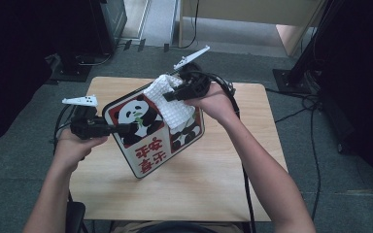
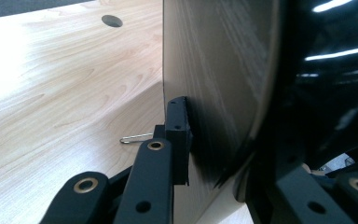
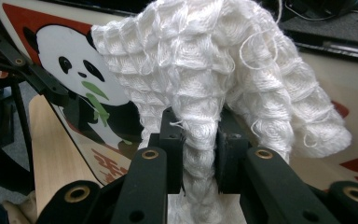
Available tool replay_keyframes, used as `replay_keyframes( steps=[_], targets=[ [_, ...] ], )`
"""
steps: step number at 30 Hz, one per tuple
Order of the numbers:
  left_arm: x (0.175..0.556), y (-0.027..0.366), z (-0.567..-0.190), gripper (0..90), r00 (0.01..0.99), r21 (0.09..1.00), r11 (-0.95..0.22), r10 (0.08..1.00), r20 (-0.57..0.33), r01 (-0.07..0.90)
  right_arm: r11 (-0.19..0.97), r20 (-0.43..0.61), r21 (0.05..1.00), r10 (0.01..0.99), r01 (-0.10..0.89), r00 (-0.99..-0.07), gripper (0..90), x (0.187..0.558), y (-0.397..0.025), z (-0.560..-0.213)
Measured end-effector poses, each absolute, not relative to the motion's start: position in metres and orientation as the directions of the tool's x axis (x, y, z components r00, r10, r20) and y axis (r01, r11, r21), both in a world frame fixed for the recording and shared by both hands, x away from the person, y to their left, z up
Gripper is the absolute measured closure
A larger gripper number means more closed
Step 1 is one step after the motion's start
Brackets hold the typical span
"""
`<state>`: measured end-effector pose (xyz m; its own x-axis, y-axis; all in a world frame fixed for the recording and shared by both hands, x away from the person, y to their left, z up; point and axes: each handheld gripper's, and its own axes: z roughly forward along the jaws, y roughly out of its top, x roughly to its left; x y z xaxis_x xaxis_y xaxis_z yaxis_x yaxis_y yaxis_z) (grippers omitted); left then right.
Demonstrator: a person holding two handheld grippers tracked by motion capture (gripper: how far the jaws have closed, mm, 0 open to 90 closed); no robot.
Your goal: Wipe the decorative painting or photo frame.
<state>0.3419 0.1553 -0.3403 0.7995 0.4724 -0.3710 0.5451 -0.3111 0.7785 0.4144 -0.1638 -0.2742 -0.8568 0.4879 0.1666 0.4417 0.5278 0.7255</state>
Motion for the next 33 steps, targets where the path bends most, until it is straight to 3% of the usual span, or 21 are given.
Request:
replay_keyframes(
  steps=[33],
  targets=[
    [0.342, 0.155, -0.341, 77.0, 0.801, 0.779, -0.311, 0.468, -0.373, 0.544, 0.517, 0.197, 0.721, 0.485, 0.461, -0.852, 76.3, 0.404, -0.17, -0.317]
  ],
)
